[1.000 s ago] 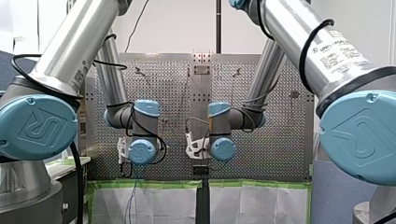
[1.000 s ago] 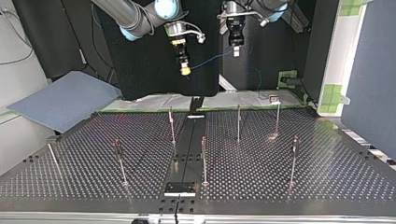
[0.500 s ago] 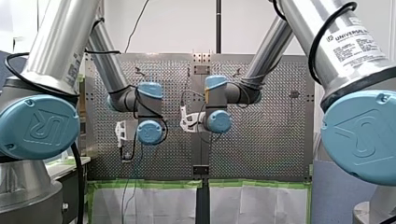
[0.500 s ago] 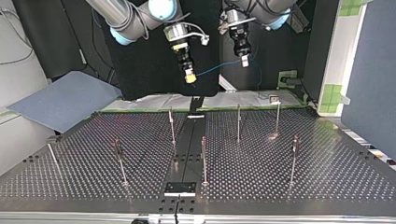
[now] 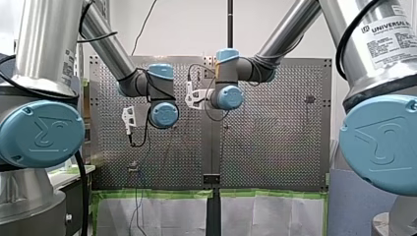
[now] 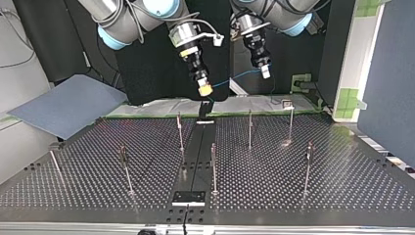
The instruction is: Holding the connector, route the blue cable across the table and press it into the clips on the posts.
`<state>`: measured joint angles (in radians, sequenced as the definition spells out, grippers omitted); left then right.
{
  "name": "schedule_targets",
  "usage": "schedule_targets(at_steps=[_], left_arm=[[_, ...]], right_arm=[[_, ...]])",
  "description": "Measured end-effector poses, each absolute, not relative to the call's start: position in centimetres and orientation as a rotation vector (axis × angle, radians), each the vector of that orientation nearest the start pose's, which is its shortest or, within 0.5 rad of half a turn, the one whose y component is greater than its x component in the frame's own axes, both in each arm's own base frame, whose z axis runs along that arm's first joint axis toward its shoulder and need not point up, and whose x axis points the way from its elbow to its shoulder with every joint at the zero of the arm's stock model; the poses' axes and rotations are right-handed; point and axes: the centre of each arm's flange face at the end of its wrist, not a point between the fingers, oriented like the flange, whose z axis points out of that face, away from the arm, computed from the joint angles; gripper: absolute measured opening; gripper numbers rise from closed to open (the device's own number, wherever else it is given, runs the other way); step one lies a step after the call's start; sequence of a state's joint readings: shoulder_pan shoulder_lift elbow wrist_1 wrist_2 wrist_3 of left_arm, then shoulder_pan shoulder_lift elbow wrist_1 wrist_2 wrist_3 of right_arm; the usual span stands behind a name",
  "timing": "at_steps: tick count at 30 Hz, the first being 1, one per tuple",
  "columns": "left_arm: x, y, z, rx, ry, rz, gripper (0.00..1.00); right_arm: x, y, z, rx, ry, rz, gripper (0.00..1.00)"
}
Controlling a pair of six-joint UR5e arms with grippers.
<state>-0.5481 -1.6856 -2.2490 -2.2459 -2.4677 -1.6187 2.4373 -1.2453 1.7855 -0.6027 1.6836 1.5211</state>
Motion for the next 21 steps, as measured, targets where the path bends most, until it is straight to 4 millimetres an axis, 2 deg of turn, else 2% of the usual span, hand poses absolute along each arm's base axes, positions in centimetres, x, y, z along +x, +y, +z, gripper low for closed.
schedule_targets(at_steps=[4, 14, 21], left_arm=[[31.2, -24.8, 23.0, -0.382, 1.453, 0.190, 0.00], [32.0, -23.4, 27.7, -0.435, 1.403, 0.196, 0.00], [32.5, -22.7, 31.4, -0.469, 1.332, 0.159, 0.00]], right_arm=[[51.8, -27.9, 29.0, 1.674, -0.683, 1.764, 0.00], [52.3, -27.7, 30.1, 1.734, -0.673, 1.781, 0.00], [53.5, -28.2, 32.3, 1.737, -0.664, 1.821, 0.00]])
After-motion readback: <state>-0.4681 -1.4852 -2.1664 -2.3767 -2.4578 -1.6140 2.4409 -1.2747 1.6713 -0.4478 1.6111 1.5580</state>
